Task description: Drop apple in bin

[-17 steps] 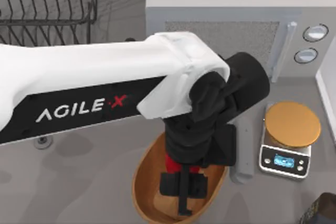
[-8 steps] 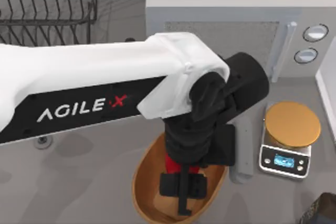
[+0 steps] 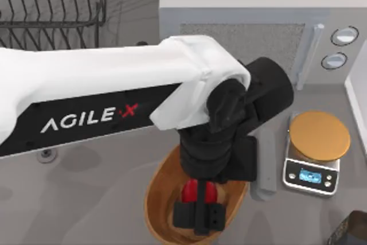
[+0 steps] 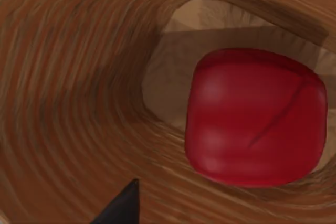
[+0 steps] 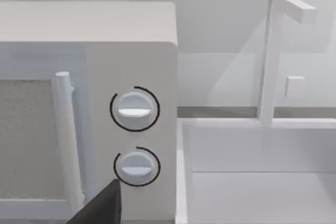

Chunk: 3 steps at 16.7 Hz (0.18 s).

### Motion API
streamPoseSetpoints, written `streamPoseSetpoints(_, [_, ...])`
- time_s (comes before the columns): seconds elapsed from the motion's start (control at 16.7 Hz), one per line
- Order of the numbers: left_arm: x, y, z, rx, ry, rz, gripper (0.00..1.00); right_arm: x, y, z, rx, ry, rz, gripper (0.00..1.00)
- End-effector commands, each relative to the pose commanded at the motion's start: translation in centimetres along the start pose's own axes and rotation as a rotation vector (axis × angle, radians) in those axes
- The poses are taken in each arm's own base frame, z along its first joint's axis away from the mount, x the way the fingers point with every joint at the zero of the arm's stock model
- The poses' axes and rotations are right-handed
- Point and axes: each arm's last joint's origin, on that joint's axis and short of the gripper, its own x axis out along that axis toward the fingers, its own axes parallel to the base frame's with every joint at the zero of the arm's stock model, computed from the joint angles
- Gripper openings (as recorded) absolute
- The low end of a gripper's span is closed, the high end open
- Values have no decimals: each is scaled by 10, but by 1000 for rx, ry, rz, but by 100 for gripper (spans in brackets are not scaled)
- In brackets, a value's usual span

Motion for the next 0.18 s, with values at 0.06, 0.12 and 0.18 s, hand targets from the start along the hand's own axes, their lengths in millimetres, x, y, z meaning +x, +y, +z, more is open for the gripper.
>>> streamPoseSetpoints(0.06, [0,0,0,0,0,0,100,0,0,0,0,0,0,100])
streamPoseSetpoints(0.12, [0,0,0,0,0,0,100,0,0,0,0,0,0,100])
streamPoseSetpoints(0.18, [0,0,0,0,0,0,100,0,0,0,0,0,0,100])
